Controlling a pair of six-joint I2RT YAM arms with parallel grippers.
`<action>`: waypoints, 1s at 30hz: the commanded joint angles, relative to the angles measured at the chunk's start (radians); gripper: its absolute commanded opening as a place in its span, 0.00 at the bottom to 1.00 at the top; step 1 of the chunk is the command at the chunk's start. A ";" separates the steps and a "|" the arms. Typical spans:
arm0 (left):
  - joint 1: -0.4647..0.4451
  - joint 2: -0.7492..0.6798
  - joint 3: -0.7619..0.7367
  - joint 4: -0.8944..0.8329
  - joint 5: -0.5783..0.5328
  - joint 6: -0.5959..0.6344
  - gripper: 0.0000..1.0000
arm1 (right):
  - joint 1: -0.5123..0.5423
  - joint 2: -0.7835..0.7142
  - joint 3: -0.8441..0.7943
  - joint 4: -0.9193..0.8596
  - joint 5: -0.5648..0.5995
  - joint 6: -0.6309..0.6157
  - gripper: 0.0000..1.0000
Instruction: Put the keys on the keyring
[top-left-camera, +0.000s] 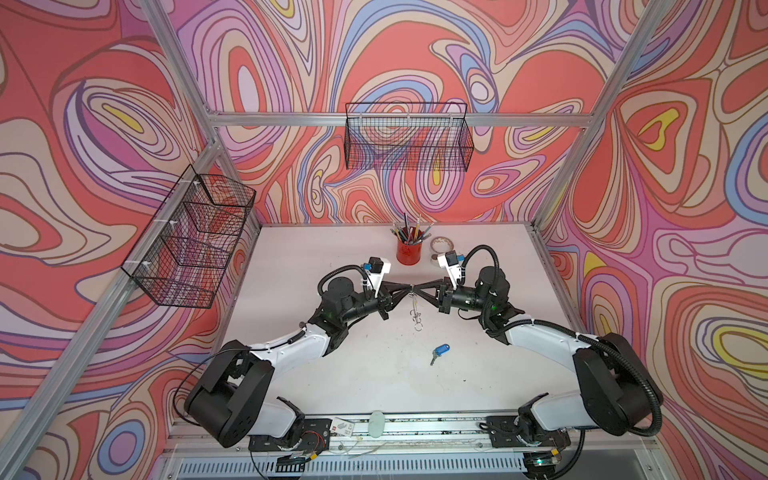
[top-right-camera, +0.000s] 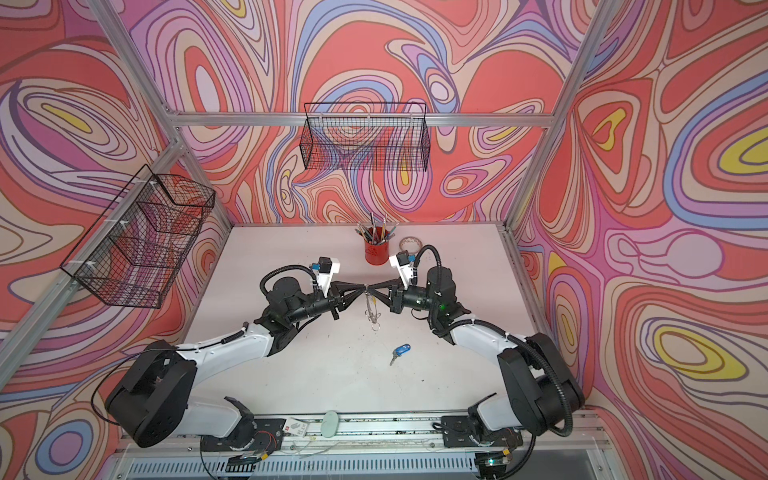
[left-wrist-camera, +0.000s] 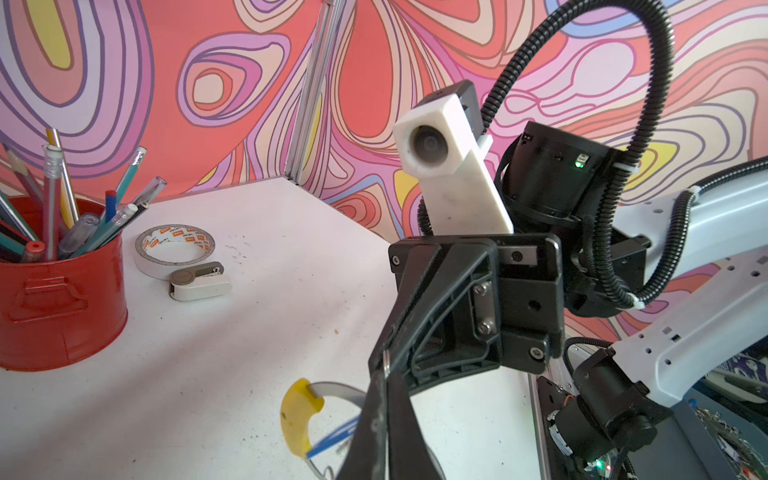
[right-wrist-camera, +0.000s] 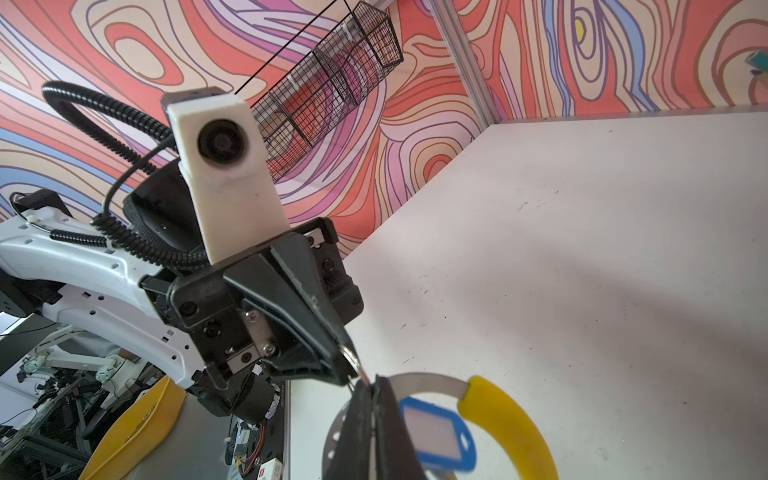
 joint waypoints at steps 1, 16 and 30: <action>0.021 -0.058 0.047 -0.128 0.065 0.055 0.22 | 0.005 -0.016 -0.005 0.013 0.036 -0.049 0.00; 0.037 -0.146 0.492 -1.387 0.047 0.889 0.48 | 0.015 -0.141 -0.117 0.074 0.116 -0.284 0.00; -0.049 0.077 0.791 -1.565 -0.053 1.080 0.40 | 0.085 -0.171 -0.121 0.003 0.147 -0.402 0.00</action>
